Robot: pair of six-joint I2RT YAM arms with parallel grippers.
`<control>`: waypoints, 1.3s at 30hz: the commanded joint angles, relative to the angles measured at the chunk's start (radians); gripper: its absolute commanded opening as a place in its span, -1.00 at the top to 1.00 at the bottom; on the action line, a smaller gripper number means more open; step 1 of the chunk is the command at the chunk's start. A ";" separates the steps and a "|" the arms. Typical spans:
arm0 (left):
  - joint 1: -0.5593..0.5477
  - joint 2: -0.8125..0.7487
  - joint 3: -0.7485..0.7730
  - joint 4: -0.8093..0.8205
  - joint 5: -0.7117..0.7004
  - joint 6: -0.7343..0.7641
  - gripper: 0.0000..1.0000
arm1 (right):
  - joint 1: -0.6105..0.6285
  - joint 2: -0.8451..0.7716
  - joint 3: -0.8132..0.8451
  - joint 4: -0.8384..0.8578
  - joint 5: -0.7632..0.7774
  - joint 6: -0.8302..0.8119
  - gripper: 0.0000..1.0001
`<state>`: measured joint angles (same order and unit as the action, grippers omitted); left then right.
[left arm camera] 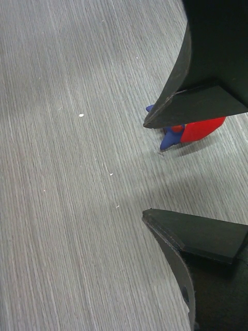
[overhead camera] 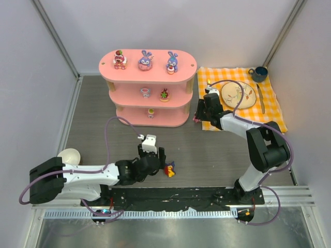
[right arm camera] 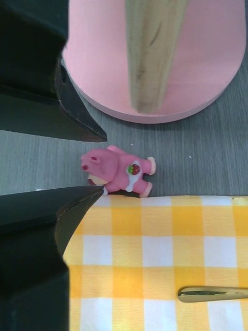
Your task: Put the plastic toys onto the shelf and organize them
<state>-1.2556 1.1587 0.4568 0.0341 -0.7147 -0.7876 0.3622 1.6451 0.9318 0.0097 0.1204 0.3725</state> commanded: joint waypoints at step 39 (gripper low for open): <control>-0.001 -0.125 -0.037 -0.066 -0.095 -0.050 -0.37 | 0.040 0.015 -0.053 0.070 0.051 0.017 0.21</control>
<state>-1.2556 1.0557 0.4126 -0.0296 -0.7586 -0.8307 0.3985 1.6264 0.8017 0.1204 0.1303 0.3981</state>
